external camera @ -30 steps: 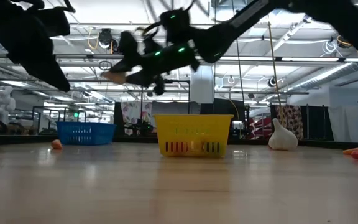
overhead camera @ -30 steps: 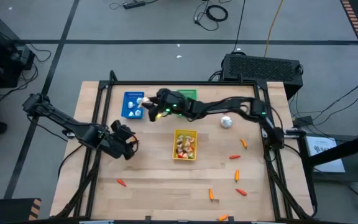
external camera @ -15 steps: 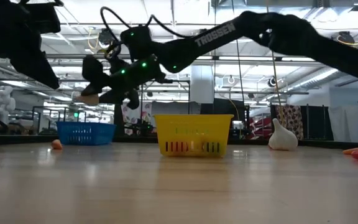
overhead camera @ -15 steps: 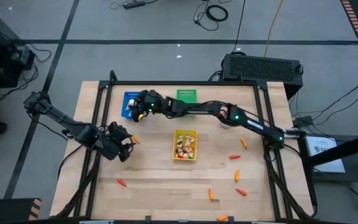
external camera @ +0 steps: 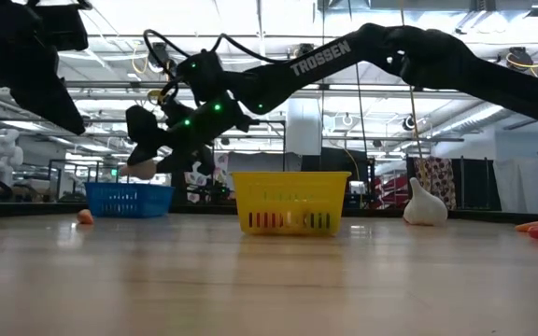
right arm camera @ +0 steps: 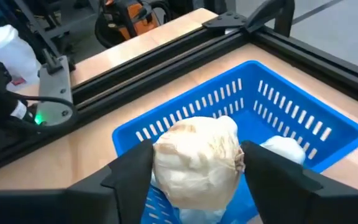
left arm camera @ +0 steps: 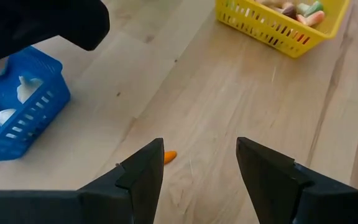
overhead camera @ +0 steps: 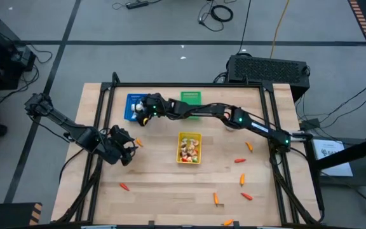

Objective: Sort produce into baskets
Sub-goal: Put the white garlic into the blue bin

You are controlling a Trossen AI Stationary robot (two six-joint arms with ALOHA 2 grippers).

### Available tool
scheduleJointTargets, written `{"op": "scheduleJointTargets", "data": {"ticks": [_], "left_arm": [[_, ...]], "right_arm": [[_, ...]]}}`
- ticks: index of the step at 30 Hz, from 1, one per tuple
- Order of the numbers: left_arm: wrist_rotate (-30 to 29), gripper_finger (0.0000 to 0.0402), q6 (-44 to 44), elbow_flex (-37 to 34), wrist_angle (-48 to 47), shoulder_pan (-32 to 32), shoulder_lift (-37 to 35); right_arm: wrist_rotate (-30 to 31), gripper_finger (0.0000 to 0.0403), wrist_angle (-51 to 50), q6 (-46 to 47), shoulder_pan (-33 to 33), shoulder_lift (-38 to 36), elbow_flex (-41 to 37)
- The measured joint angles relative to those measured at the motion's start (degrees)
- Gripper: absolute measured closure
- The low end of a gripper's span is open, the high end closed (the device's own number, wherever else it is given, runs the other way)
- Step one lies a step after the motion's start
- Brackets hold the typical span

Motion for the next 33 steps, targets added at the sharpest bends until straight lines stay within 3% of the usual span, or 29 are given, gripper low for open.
{"op": "scheduleJointTargets", "data": {"ticks": [7,14,18,27,30,33], "left_arm": [[0.00,0.0194,-0.40,0.00,0.00,0.00,0.02],[-0.02,0.0194,-0.26,0.00,0.00,0.00,0.04],[-0.07,0.0194,0.20,0.00,0.10,0.00,0.04],[-1.42,0.0194,0.94,0.00,0.02,-0.04,0.07],[-2.20,0.0194,2.29,0.00,0.19,-0.04,0.07],[-3.58,0.0194,3.48,0.00,0.22,-0.04,0.07]], "right_arm": [[0.00,0.0136,-1.29,-1.96,-0.04,-0.25,-0.01],[-0.06,0.0130,-7.32,-5.27,-0.05,-4.12,-0.03],[-0.03,0.0133,-22.43,-9.67,-0.19,-11.47,-0.01],[0.47,0.0133,-68.38,-15.89,-0.35,-26.50,-0.30],[2.40,0.0133,-74.47,-13.46,0.40,-32.11,-4.85],[5.43,0.0136,-74.76,-10.58,2.05,-40.68,-15.02]]}}
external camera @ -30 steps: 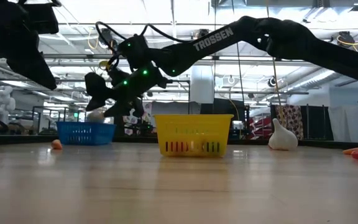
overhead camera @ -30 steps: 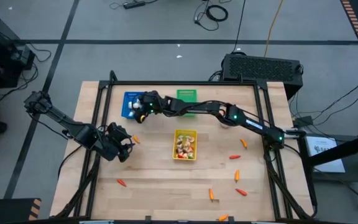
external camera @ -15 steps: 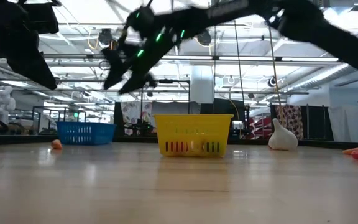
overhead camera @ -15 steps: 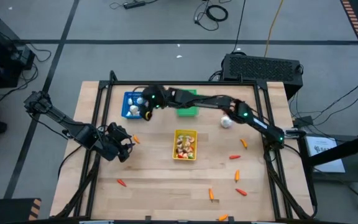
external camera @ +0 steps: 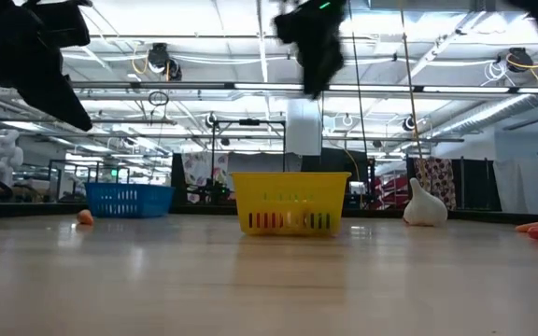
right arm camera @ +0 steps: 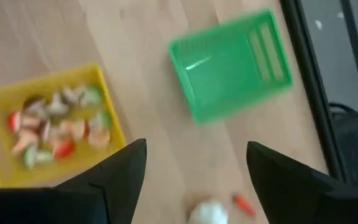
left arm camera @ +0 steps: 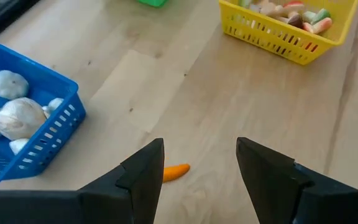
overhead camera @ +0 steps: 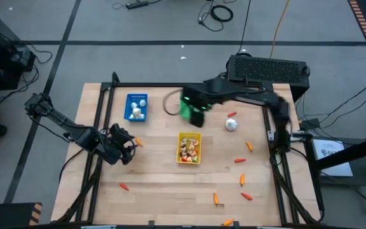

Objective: Sort produce into baskets
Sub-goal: Put the white garlic into the blue bin

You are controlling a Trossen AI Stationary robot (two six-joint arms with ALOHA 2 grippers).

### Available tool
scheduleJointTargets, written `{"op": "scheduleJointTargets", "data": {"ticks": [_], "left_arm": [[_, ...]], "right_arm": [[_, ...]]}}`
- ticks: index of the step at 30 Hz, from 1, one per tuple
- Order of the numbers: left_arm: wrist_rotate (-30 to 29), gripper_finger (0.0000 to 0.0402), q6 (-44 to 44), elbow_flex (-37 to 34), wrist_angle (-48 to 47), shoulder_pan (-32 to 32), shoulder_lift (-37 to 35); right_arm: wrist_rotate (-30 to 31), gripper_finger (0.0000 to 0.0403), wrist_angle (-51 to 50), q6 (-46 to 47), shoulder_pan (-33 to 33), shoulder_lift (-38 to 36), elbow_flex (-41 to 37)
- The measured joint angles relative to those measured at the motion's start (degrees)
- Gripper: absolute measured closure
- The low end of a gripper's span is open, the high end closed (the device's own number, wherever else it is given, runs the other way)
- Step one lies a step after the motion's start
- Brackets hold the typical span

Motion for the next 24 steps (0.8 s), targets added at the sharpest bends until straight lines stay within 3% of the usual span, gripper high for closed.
{"op": "scheduleJointTargets", "data": {"ticks": [4,8,13,18,24], "left_arm": [[-1.84,0.0194,2.12,0.00,0.03,0.00,0.00],[-7.86,0.0194,5.70,-0.02,1.78,0.00,0.10],[-11.58,0.0194,12.88,-0.02,9.36,0.90,0.60],[-9.81,0.0194,16.23,-0.02,12.19,2.48,0.66],[-6.86,0.0194,14.81,-0.02,12.11,3.56,0.66]], "right_arm": [[1.91,0.0143,7.10,8.61,2.57,-15.47,-19.99],[4.10,0.0149,19.00,19.20,5.34,-29.49,-40.58],[5.52,0.0155,33.17,27.46,8.11,-40.69,-60.72],[8.61,0.0162,43.28,24.33,9.93,-44.38,-71.55],[13.21,0.0173,43.70,21.68,10.83,-44.39,-75.16]]}}
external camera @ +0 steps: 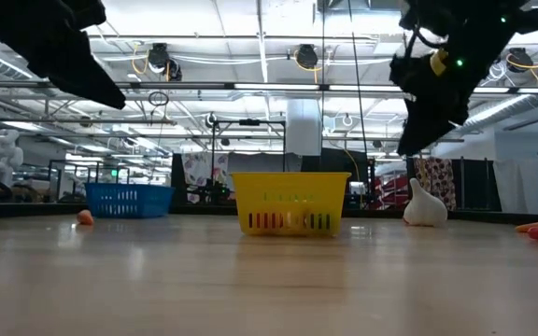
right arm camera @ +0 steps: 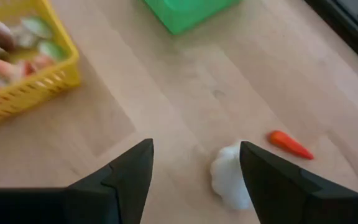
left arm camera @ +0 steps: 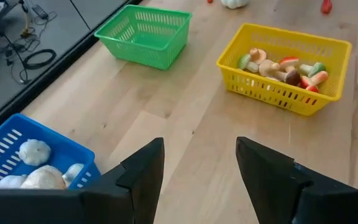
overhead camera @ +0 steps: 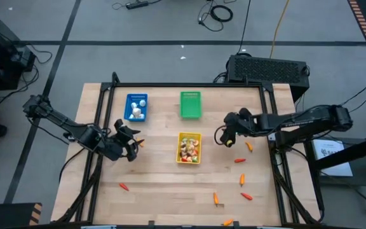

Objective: Sort produce into baskets
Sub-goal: Put the white garlic into the blue bin

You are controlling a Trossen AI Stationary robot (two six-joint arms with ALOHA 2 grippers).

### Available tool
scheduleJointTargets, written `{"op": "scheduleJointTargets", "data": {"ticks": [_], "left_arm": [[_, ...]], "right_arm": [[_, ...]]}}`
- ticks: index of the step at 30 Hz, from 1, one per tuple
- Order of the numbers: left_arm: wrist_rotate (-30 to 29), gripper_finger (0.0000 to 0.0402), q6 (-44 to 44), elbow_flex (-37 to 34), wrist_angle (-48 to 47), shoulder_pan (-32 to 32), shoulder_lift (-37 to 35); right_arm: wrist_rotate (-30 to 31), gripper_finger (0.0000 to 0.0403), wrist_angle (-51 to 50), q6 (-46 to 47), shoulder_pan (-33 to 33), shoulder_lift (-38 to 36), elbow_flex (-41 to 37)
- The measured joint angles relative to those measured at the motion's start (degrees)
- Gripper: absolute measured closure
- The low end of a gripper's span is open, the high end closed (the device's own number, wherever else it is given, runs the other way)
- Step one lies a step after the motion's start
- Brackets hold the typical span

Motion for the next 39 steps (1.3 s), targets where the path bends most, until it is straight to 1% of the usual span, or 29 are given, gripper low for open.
{"op": "scheduleJointTargets", "data": {"ticks": [2,5,7,13,19,23,26,28,35,36,39], "left_arm": [[0.04,0.0194,-0.10,0.00,0.02,0.00,0.00],[-0.02,0.0194,-0.09,0.00,0.27,0.00,0.00],[-0.13,0.0194,-0.08,0.00,0.91,0.00,0.00],[-0.25,0.0194,-0.06,0.00,1.94,0.00,0.00],[-0.34,0.0194,-0.10,0.00,1.94,0.00,0.00],[-0.47,0.0194,-0.14,0.00,1.96,0.00,0.00],[-0.05,0.0194,-0.12,0.00,2.70,-0.01,0.00],[0.58,0.0194,-0.13,0.00,3.13,-0.02,0.00],[1.98,0.0194,-0.11,0.00,2.75,-0.02,0.00],[2.15,0.0194,-0.09,0.00,2.75,-0.02,0.00],[2.33,0.0194,-0.08,-0.01,2.67,-0.02,0.00]], "right_arm": [[1.23,0.0177,-0.19,0.04,-0.06,0.02,-1.01],[5.17,0.0182,0.80,0.51,-0.13,0.02,-3.44],[6.33,0.0185,1.73,0.82,-0.69,0.02,-5.39],[5.05,0.0188,7.98,0.86,-1.35,0.04,-9.21],[5.96,0.0189,8.20,0.72,-2.12,0.14,-9.37],[5.49,0.0203,8.20,1.17,-3.24,2.50,-9.46],[5.49,0.0227,8.88,1.27,-3.99,4.35,-9.46],[5.55,0.0252,9.55,1.29,-4.29,4.79,-9.46],[6.04,0.0380,9.60,0.48,-4.35,4.87,-9.43],[6.05,0.0389,9.77,0.46,-4.35,4.87,-9.43],[5.66,0.0387,9.91,0.63,-4.35,4.89,-8.94]]}}
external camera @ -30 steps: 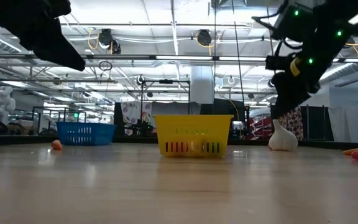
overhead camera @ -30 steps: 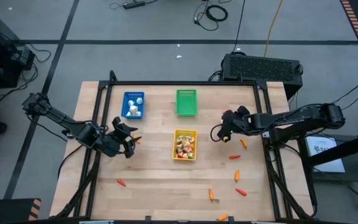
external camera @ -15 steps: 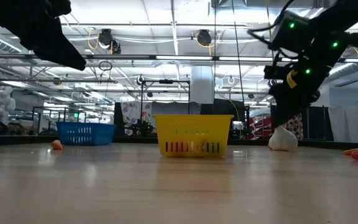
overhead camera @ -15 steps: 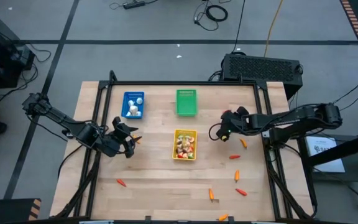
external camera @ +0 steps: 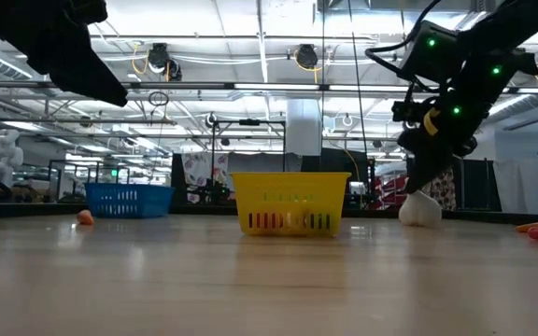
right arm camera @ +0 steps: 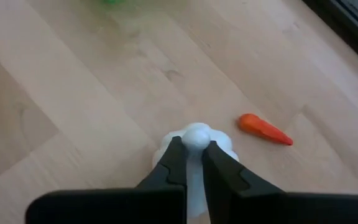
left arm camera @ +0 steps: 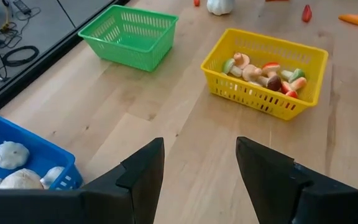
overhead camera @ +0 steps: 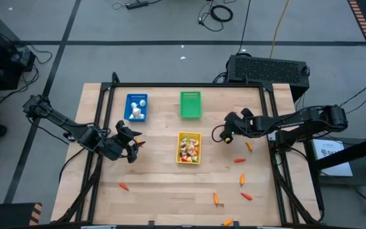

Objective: Sort produce into baskets
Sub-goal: Put the white garlic into the blue bin

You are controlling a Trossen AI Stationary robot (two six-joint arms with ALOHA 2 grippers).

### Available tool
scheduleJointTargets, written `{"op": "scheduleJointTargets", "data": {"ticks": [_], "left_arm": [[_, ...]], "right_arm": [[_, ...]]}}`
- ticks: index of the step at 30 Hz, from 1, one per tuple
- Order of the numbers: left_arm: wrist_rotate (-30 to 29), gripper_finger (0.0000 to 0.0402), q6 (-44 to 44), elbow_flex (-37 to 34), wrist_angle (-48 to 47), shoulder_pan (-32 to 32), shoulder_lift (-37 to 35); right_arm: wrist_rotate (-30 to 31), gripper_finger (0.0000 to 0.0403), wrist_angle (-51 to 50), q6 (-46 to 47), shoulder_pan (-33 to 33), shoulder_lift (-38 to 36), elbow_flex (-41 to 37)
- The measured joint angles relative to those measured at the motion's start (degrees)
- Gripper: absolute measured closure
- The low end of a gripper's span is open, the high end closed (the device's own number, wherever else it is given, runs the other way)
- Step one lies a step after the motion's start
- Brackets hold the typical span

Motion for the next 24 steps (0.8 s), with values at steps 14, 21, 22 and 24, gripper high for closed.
{"op": "scheduleJointTargets", "data": {"ticks": [14,21,22,24], "left_arm": [[0.05,0.0194,2.67,0.05,-2.26,-0.04,-1.80],[-1.33,0.0194,3.48,0.99,-6.24,-0.04,-10.82],[-1.81,0.0194,3.52,0.99,-6.26,-0.04,-12.24],[-2.56,0.0194,3.50,0.99,-6.35,-0.04,-14.50]], "right_arm": [[0.00,0.0400,9.42,-11.97,0.00,1.76,21.28],[-2.80,0.0401,27.84,-21.81,-1.23,16.52,31.75],[-4.63,0.0401,29.38,-22.47,-1.84,19.60,33.97],[-8.37,0.0401,32.44,-22.91,-3.09,25.99,38.81]]}}
